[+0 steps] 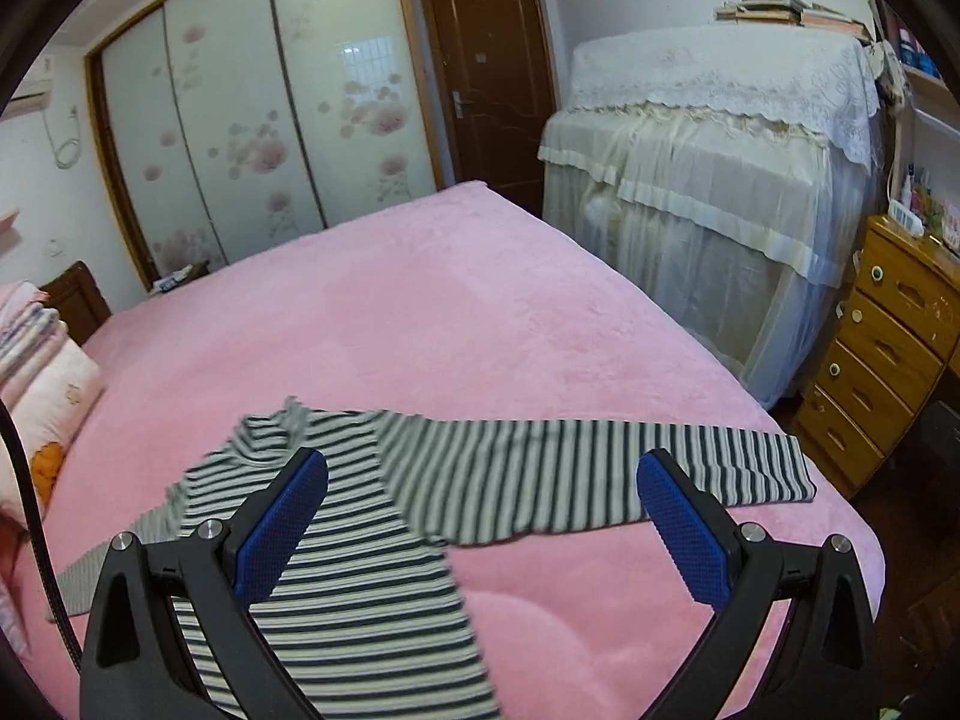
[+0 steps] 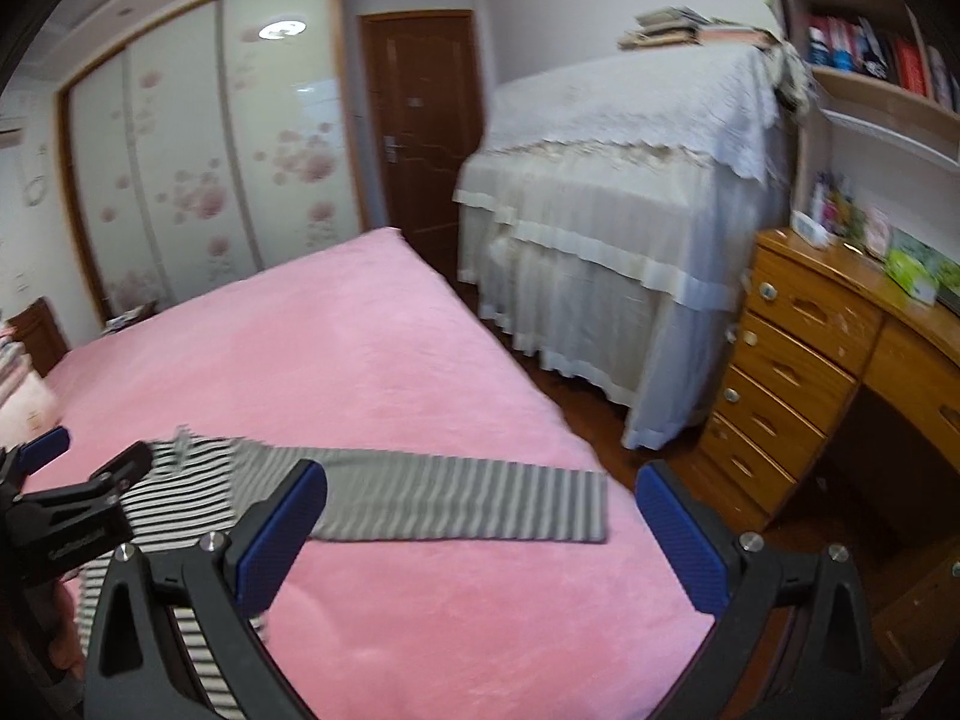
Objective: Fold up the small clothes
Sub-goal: 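Grasp the cuff of the sleeve nearest the right gripper and lift it, then fold the held sleeve across the shirt chest and open the right gripper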
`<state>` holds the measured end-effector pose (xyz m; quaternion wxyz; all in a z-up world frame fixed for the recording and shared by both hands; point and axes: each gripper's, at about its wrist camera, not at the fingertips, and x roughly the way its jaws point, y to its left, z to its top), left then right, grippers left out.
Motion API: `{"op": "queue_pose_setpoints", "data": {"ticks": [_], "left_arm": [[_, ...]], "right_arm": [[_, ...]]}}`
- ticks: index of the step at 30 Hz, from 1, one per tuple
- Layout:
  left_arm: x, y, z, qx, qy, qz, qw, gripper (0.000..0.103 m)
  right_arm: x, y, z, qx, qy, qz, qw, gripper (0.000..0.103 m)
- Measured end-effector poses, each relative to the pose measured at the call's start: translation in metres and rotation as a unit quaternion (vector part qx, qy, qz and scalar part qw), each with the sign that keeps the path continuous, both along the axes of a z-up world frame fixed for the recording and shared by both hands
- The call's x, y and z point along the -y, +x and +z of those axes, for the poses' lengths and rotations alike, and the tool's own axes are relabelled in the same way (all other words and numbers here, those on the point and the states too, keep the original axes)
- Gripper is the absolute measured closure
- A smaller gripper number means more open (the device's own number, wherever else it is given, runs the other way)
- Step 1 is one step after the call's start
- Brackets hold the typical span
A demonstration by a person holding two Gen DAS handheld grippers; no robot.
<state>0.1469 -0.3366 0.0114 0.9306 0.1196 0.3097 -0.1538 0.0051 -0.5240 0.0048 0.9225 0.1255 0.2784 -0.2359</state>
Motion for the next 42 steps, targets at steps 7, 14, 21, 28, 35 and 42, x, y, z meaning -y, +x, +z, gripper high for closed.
{"op": "queue_pose_setpoints", "data": {"ticks": [7,14,21,28,35,42], "left_arm": [[0.049,0.043,-0.065,-0.021,0.003,-0.007,0.9998,0.001],[0.083,0.075,-0.14,-0.079,-0.002,-0.011,0.9968,0.001],[0.109,0.081,-0.183,-0.096,0.01,-0.016,0.9952,0.001],[0.13,0.078,-0.207,-0.099,0.022,-0.024,0.9945,0.001],[0.143,0.084,-0.22,-0.122,0.022,-0.017,0.9921,0.001],[0.133,0.086,-0.212,-0.125,0.013,-0.012,0.992,0.001]], "right_arm": [[0.066,0.019,-0.064,-0.032,0.059,-0.044,0.997,0.005],[0.105,0.029,-0.143,-0.068,0.133,-0.055,0.987,0.018],[0.12,0.033,-0.204,-0.086,0.221,-0.056,0.97,0.03],[0.128,0.038,-0.23,-0.078,0.265,-0.065,0.959,0.03],[0.14,0.058,-0.235,-0.06,0.298,-0.053,0.951,0.054],[0.141,0.075,-0.235,-0.064,0.299,-0.053,0.951,0.094]]}}
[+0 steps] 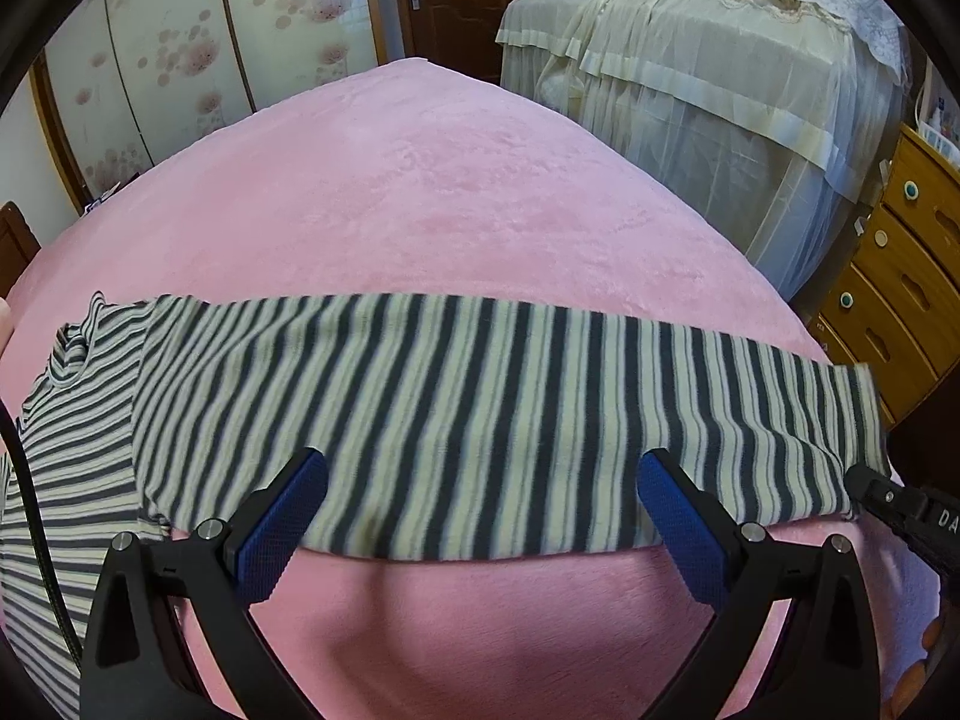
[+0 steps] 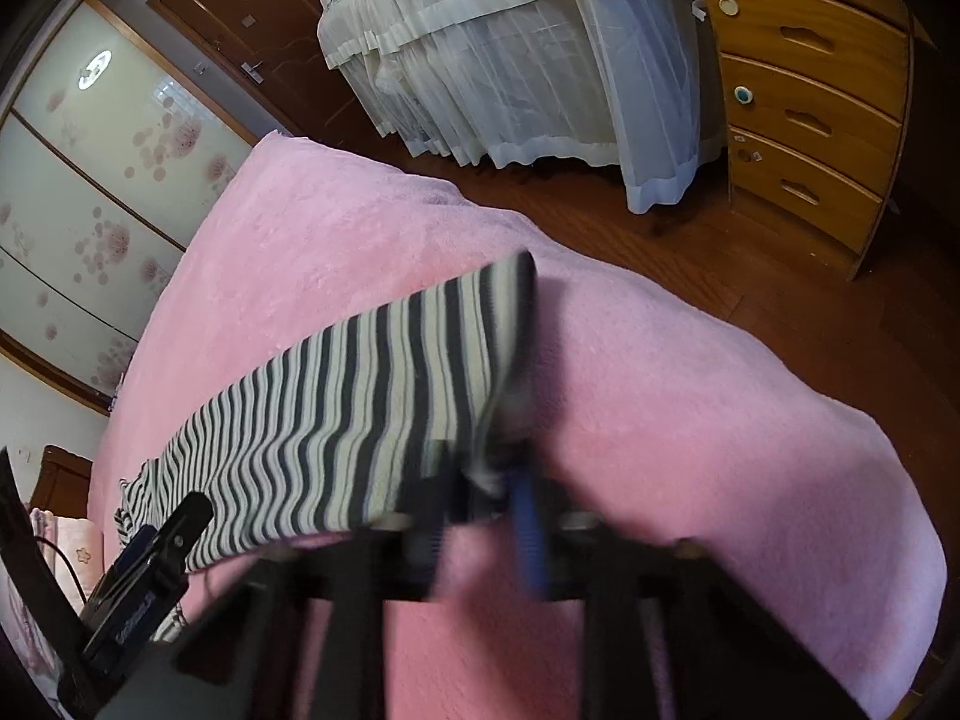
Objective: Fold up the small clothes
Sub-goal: 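Fold the held sleeve across the shirt chest and open the right gripper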
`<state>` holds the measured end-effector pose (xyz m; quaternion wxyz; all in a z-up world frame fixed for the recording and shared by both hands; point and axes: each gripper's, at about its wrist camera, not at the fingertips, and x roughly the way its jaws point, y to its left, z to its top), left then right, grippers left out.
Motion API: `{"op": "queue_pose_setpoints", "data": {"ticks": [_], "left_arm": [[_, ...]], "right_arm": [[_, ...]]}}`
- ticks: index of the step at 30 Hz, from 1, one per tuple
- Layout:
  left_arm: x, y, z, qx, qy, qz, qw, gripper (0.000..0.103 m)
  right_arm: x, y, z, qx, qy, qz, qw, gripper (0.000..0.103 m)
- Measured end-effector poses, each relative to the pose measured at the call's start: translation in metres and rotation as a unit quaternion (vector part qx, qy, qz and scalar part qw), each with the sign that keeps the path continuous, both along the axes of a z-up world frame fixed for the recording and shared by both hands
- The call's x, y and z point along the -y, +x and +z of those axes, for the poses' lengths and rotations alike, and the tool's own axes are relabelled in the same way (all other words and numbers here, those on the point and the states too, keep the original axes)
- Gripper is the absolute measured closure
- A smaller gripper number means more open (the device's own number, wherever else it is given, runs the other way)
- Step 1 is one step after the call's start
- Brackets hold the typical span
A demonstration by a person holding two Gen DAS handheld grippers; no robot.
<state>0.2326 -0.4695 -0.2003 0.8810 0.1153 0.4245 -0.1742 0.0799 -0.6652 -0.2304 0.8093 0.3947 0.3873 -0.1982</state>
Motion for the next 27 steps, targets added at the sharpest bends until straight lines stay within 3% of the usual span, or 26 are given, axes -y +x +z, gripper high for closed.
{"op": "queue_pose_setpoints", "data": {"ticks": [6,13,20,27], "left_arm": [[-0.033,0.006,0.029,0.014,-0.016,0.016,0.9996,0.001],[-0.117,0.015,0.072,0.034,-0.024,0.053,0.9977,0.001],[-0.23,0.026,0.09,0.027,-0.026,0.102,0.9941,0.001],[-0.345,0.028,0.072,0.016,-0.031,0.153,0.9876,0.001]], "right_arm": [[-0.026,0.011,0.049,0.049,-0.076,0.037,0.995,0.095],[-0.08,0.046,0.106,0.109,-0.101,0.122,0.981,0.095],[-0.188,0.108,0.146,0.143,-0.115,0.244,0.952,0.095],[-0.324,0.158,0.138,0.133,-0.119,0.368,0.913,0.095]]}}
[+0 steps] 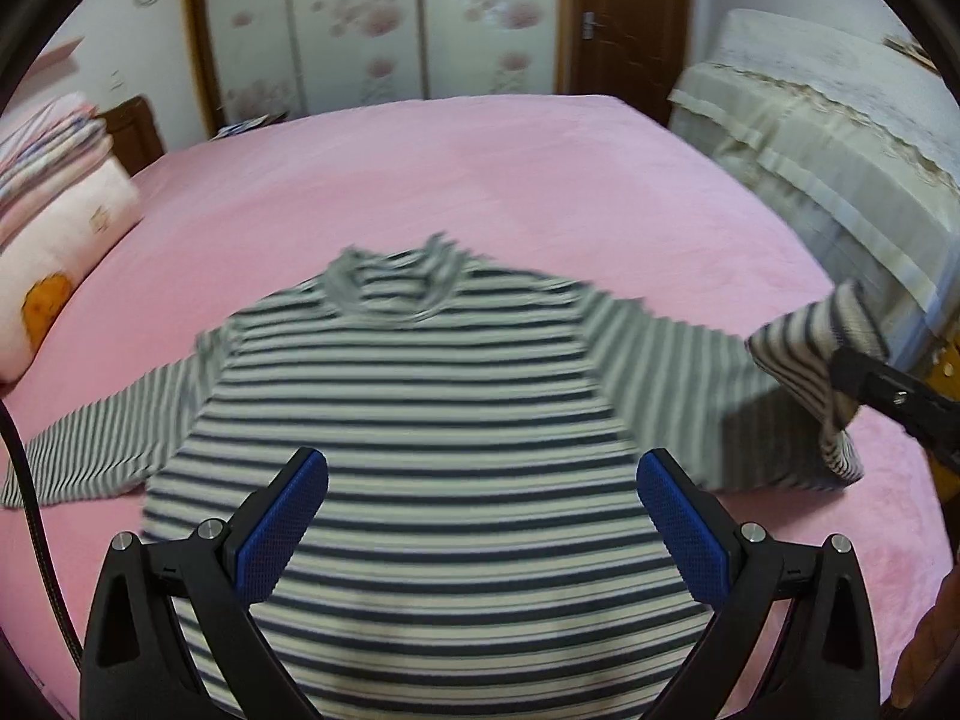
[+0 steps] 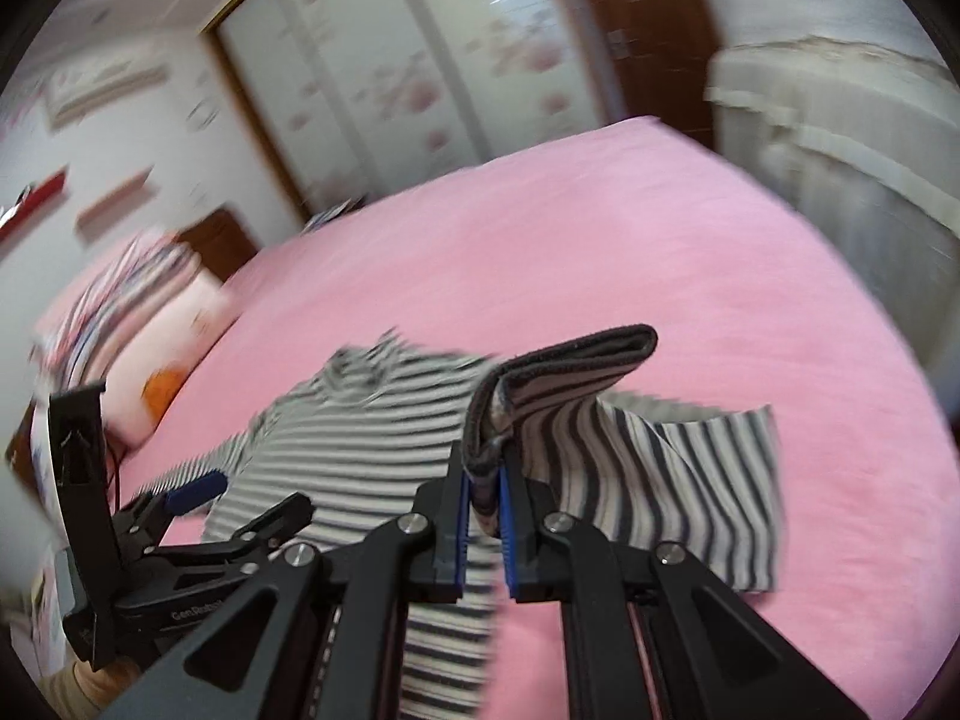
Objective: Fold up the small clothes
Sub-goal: 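Fold the held sleeve across the shirt chest and open the right gripper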
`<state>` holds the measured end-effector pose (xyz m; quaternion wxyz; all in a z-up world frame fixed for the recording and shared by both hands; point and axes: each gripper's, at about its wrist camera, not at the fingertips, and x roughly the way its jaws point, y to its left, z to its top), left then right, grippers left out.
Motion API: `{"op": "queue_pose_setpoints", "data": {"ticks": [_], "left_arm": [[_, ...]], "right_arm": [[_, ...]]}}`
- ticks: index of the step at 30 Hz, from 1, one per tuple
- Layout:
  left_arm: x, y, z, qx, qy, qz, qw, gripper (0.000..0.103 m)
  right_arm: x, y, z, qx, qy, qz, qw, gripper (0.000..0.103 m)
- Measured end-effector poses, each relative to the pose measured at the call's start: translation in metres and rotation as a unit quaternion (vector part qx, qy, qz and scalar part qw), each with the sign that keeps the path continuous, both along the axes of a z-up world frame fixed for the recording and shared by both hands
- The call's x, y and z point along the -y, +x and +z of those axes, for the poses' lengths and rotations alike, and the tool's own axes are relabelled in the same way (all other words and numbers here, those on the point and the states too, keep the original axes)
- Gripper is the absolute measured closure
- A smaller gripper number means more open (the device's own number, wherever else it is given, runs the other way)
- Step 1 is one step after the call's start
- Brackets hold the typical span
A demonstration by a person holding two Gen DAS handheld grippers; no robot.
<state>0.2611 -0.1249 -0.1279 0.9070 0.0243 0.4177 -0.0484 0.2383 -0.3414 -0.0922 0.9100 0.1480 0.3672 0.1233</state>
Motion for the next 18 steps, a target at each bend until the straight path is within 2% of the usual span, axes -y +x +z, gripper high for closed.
{"op": "queue_pose_setpoints", "data": {"ticks": [8,11,15,18], "left_arm": [[-0.087,0.0,-0.05,-0.049,-0.003,0.039,0.9981,0.001],[-0.105,-0.004,-0.063,-0.06,-0.01,0.044,0.9972,0.001],[-0.117,-0.006,-0.073,-0.079,-0.04,0.041,0.9952,0.001],[-0.12,-0.003,-0.08,-0.095,-0.073,0.032,0.9923,0.001]], "right_arm": [[-0.122,0.028,-0.063,-0.065,-0.026,0.103,0.992,0.094],[-0.148,0.026,-0.088,-0.086,-0.042,0.122,0.988,0.094],[-0.171,0.026,-0.11,-0.106,-0.059,0.136,0.983,0.091],[-0.172,0.021,-0.115,-0.115,-0.051,0.147,0.981,0.081]]}}
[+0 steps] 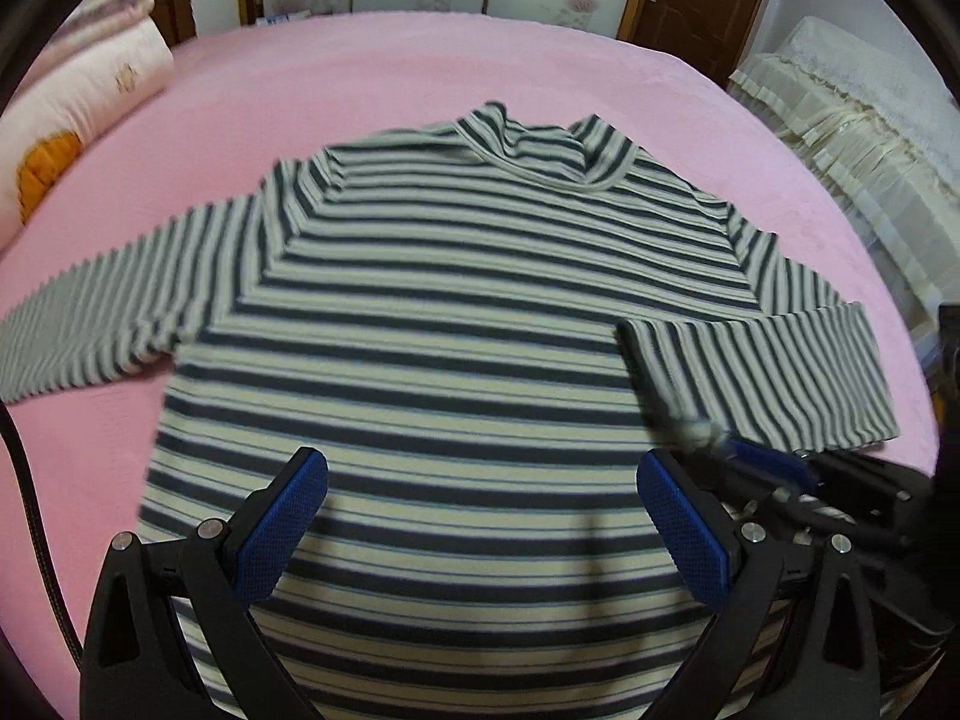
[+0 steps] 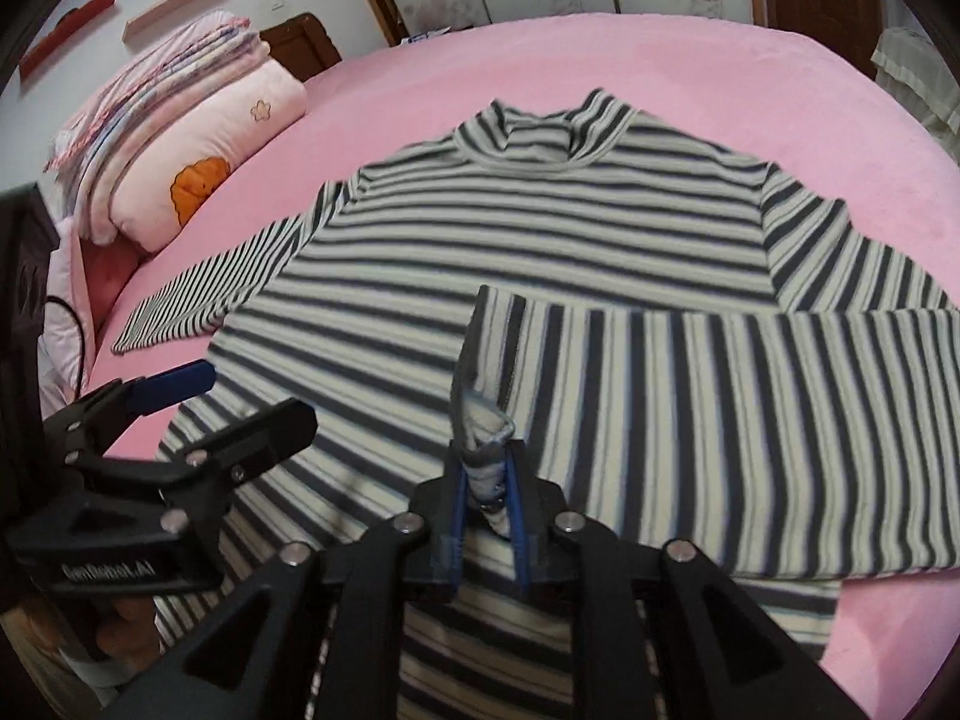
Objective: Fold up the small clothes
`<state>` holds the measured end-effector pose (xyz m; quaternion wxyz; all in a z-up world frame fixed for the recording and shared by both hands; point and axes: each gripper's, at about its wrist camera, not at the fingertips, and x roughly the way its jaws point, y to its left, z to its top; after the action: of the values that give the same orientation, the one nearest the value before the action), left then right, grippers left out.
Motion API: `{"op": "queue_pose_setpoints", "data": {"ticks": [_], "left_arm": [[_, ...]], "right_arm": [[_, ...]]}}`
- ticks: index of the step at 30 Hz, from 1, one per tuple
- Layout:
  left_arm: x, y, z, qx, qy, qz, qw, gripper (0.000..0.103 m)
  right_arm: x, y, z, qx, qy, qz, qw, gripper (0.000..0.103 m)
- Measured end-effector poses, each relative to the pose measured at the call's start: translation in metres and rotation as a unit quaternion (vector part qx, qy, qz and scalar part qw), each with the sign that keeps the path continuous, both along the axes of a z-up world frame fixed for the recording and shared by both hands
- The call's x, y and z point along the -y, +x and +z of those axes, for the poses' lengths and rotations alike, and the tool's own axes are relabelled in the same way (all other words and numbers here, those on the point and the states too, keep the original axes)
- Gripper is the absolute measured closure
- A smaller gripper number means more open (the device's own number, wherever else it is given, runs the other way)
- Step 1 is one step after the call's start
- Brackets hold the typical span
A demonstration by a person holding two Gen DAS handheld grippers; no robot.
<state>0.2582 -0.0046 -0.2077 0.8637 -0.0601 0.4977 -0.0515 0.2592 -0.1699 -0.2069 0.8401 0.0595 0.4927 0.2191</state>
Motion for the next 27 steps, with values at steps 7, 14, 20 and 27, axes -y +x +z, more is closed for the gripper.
{"op": "queue_pose_setpoints", "data": {"ticks": [7,14,20,27], "left_arm": [[-0.001,0.014,-0.001,-0.021,-0.077,-0.016,0.9967,0.006],[0.017,0.033,-0.008,-0.07,-0.143,-0.031,0.9867,0.016],[0.034,0.048,-0.03,-0.123,-0.196,-0.031,0.9724,0.025],[0.043,0.056,-0.043,-0.136,-0.232,-0.013,0.9631,0.026]], "right_arm": [[0.006,-0.019,0.013,0.028,-0.017,0.01,0.999,0.066],[0.041,-0.051,0.034,0.06,-0.021,-0.037,0.997,0.066],[0.083,-0.073,0.043,0.069,-0.005,-0.089,0.994,0.066],[0.117,-0.091,0.042,0.066,0.017,-0.131,0.989,0.066]]}}
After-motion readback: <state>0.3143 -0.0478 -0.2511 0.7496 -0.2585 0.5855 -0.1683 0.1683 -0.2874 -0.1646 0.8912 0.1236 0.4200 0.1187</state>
